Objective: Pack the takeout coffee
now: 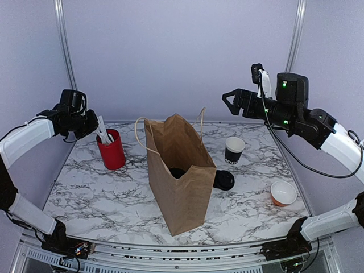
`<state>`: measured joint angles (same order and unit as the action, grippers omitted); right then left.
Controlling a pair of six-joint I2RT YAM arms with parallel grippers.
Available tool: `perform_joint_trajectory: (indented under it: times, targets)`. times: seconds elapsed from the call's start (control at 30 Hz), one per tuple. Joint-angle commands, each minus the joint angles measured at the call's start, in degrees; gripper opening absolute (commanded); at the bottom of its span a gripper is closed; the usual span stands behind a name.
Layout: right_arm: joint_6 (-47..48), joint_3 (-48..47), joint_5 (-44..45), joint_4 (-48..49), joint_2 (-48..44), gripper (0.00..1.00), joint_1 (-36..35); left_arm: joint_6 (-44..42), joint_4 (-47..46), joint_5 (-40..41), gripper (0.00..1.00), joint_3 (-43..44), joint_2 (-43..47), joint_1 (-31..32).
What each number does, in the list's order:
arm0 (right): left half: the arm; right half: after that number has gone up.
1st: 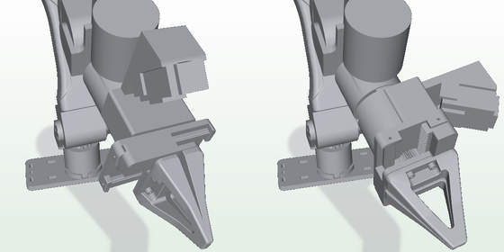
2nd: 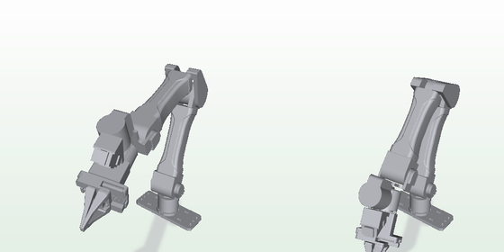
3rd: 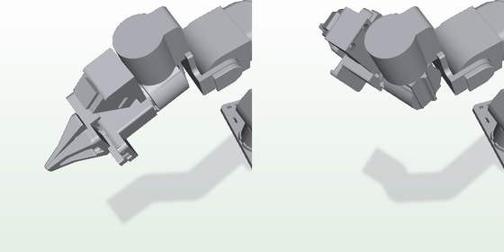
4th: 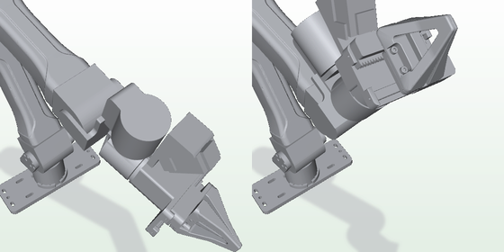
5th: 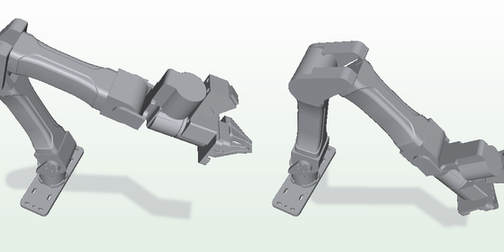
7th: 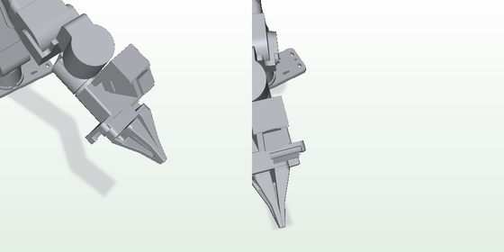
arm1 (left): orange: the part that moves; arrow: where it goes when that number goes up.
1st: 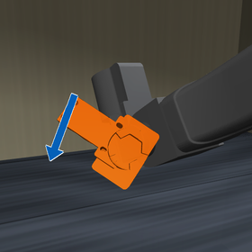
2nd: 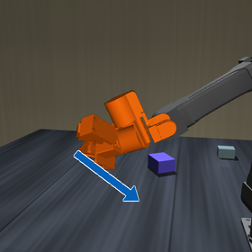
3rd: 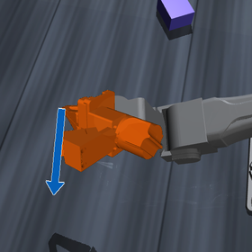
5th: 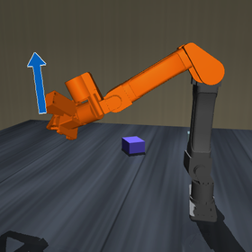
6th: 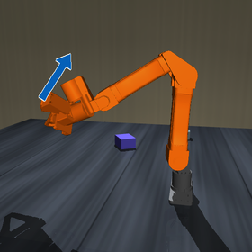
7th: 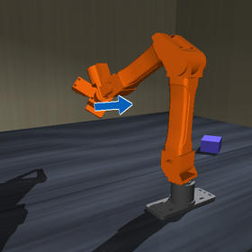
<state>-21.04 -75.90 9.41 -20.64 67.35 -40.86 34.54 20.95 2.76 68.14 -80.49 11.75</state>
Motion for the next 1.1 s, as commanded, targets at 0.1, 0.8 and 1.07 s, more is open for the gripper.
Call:
perform_joint_trajectory:
  times: [0.1,0.8,1.07]
  targets:
    - [-0.5,-0.5,0.3,0.4,-1.1,0.91,0.5,-5.2,7.8,-0.1,0.0,7.7,1.6,0.2]
    - [0.0,-4.1,-1.7,0.6,3.0,0.91,0.5,-13.2,18.8,3.6,0.0,16.2,11.5,0.1]
    - [0.1,-4.9,-1.3,-0.1,3.0,0.91,0.5,-15.3,18.8,3.8,0.0,19.9,14.1,0.2]
